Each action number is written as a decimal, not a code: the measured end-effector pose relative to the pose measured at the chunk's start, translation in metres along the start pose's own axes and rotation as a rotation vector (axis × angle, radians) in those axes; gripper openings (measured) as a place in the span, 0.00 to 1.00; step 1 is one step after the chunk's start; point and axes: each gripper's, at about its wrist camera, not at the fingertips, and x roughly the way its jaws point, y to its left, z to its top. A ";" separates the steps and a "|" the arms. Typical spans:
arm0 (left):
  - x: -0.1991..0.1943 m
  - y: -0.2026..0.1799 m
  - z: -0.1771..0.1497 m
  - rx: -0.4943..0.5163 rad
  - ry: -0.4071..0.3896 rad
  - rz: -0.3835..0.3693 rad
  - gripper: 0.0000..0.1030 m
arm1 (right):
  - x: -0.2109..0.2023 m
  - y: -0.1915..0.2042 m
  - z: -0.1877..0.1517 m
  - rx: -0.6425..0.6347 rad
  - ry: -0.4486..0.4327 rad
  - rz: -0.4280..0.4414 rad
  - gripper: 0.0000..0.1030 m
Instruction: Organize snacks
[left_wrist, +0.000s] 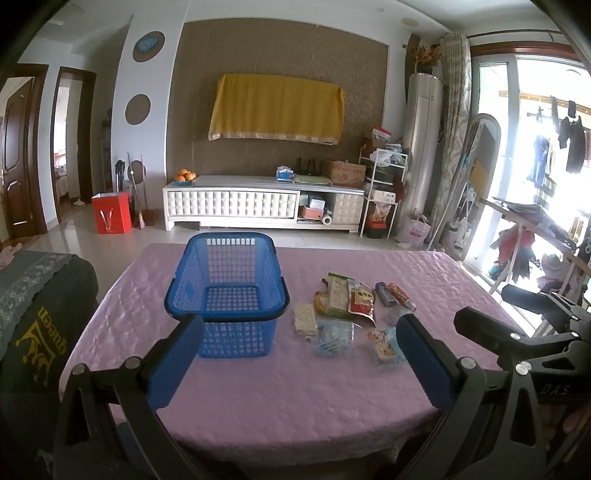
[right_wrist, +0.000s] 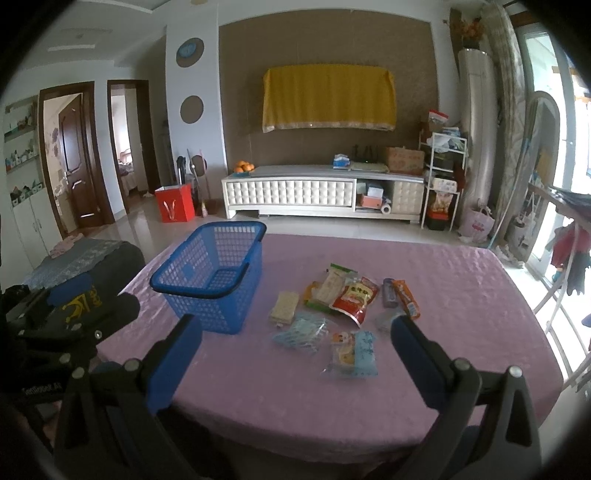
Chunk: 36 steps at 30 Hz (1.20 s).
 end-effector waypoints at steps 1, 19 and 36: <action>-0.001 0.000 0.000 0.000 0.000 -0.001 1.00 | 0.000 -0.001 0.000 0.002 0.002 0.001 1.00; 0.001 -0.003 0.002 0.010 0.003 0.002 1.00 | 0.001 -0.002 -0.001 0.005 0.013 0.009 1.00; 0.000 -0.002 0.001 0.004 0.003 -0.005 1.00 | -0.003 -0.002 -0.001 0.009 0.017 0.027 1.00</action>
